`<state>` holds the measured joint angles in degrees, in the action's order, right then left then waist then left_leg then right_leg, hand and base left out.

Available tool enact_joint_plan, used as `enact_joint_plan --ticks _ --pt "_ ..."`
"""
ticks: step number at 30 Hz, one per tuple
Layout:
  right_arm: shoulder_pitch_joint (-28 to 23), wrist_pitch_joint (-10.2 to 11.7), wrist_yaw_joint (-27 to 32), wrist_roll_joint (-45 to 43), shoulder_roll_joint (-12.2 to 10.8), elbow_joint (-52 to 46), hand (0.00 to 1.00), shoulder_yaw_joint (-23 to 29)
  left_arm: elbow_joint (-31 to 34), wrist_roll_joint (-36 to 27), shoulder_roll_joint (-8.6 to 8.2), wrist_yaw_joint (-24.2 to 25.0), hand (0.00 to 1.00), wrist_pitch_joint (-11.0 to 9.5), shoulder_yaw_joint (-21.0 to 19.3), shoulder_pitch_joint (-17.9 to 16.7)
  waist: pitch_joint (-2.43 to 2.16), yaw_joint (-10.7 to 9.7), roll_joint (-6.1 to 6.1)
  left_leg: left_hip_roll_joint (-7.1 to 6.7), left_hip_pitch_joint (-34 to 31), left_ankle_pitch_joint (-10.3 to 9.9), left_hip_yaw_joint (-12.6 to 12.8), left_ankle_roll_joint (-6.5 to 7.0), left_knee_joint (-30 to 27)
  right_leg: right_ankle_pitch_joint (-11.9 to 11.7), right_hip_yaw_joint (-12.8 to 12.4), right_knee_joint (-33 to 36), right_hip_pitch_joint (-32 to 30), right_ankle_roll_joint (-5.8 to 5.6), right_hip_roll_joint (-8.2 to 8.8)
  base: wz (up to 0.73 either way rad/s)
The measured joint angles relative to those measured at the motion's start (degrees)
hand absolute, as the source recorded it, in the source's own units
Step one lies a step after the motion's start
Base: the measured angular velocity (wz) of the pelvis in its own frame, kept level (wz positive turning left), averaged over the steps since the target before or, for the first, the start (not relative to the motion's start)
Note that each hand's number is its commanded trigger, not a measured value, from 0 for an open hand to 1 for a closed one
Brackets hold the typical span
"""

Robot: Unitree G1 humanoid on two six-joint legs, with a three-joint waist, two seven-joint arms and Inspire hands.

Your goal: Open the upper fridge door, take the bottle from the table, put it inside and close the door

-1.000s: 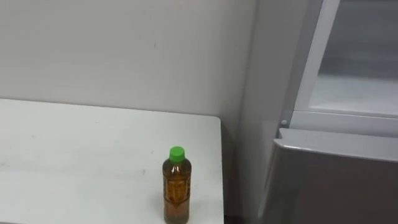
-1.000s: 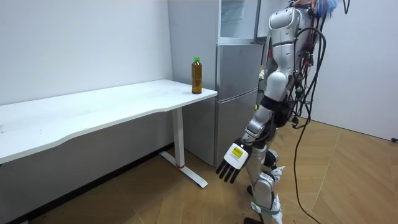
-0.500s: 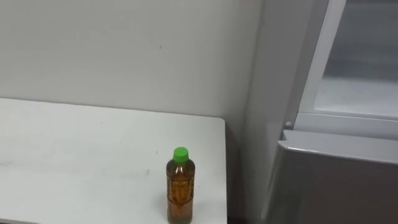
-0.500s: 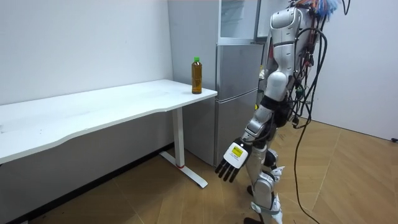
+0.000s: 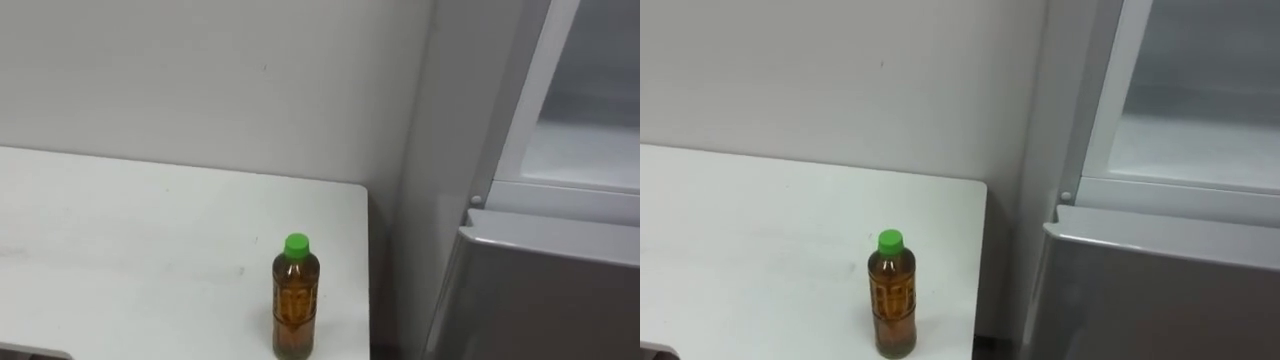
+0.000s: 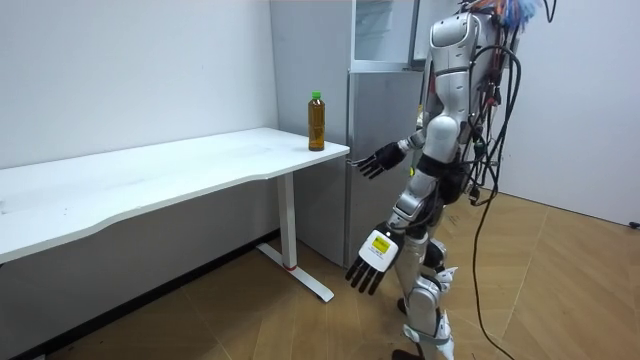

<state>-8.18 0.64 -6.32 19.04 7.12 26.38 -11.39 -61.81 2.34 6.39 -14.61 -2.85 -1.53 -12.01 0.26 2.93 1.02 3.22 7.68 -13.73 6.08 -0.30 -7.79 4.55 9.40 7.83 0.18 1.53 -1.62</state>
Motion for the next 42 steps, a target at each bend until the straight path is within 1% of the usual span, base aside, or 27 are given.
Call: enact_joint_plan --ticks 2,8,15,19,23,31,34,36,37,39,42 --pt "0.02 -0.11 -0.16 0.03 0.01 -3.56 0.00 0.01 0.00 0.02 0.07 0.04 0.00 0.01 0.00 0.05 0.07 0.01 -0.06 0.00 -0.12 -0.01 0.01 0.00 0.09 0.00 -0.11 0.02 -0.27 0.00 -0.03 0.00" --pt "0.19 0.14 -0.07 -0.21 -0.03 -11.84 0.00 0.07 -0.01 1.17 0.06 0.13 0.00 0.24 0.01 0.02 0.06 0.47 -0.05 0.04 -0.18 -0.02 0.03 0.00 0.19 -0.01 -0.32 0.03 -0.35 0.02 -0.21 0.00" --pt "0.23 0.27 0.14 -0.96 -0.18 -18.18 0.00 0.06 0.07 1.27 0.09 0.14 0.00 0.45 -0.07 -0.14 -0.07 0.65 0.13 0.07 -0.07 -0.02 0.11 0.00 0.25 0.00 -0.70 0.16 -0.36 0.02 -0.31 0.00" --pt "0.39 0.27 0.25 -1.64 -0.12 -21.33 0.00 0.05 -0.15 1.74 0.08 0.14 0.00 0.61 -0.04 0.00 -0.05 0.87 0.10 0.07 0.05 -0.03 0.23 0.01 0.24 -0.01 -0.95 0.41 -0.44 0.02 -0.35 -0.01" --pt "0.48 0.26 0.23 -1.84 -0.12 -24.75 0.00 0.06 -0.17 2.25 0.02 0.12 0.00 1.57 0.00 0.07 0.00 1.02 -0.17 0.06 0.02 -0.08 0.28 0.05 0.20 -0.01 -1.39 1.02 -0.79 0.03 -0.36 -0.05" --pt "0.95 0.25 0.02 -1.96 -0.08 -29.20 0.00 0.05 -0.08 2.36 -0.29 0.10 0.00 2.29 0.87 -0.01 0.00 2.10 -1.25 0.08 -0.09 -0.12 0.27 0.04 0.09 -0.05 -1.43 1.32 -0.89 0.10 -0.32 0.00" --pt "2.45 0.25 -0.17 -2.14 -0.04 -31.48 0.00 0.03 -0.13 2.93 -0.28 0.12 0.00 2.95 1.03 -0.05 0.16 2.30 -1.48 0.07 -0.30 -0.11 0.45 0.03 0.05 0.00 -1.45 1.79 -1.38 0.16 -0.28 -0.01" --pt "3.46 0.25 -0.17 -2.12 -0.04 -32.83 0.00 0.03 -0.14 3.10 -0.23 0.14 0.00 2.96 1.02 -0.01 0.16 2.28 -1.50 0.08 -0.41 -0.11 0.47 0.03 0.04 0.02 -1.42 1.76 -1.48 0.19 -0.28 0.00" --pt "3.84 0.25 -0.19 -2.11 -0.02 -33.82 0.00 0.04 -0.14 3.64 -0.24 0.14 0.00 2.97 1.02 -0.02 0.01 2.29 -1.25 0.08 -0.41 -0.10 0.48 0.02 0.02 0.06 -1.40 1.77 -1.54 0.22 -0.29 0.00" --pt "4.13 0.25 -0.19 -1.64 -0.02 -35.04 0.00 0.04 -0.21 4.62 -0.26 0.14 0.00 3.02 0.99 -0.56 -0.06 2.58 -1.14 0.10 -0.40 -0.09 0.68 0.01 -0.07 0.08 -1.36 1.75 -1.56 0.22 -0.31 0.00" --pt "4.31 0.25 -0.13 -1.47 0.04 -36.64 0.00 0.04 -0.14 6.19 -0.25 0.19 0.00 3.37 0.67 -0.66 -0.33 3.14 -0.72 0.13 -0.33 -0.09 1.17 0.01 0.00 0.09 -1.43 1.77 -1.71 0.22 -0.33 -0.06"
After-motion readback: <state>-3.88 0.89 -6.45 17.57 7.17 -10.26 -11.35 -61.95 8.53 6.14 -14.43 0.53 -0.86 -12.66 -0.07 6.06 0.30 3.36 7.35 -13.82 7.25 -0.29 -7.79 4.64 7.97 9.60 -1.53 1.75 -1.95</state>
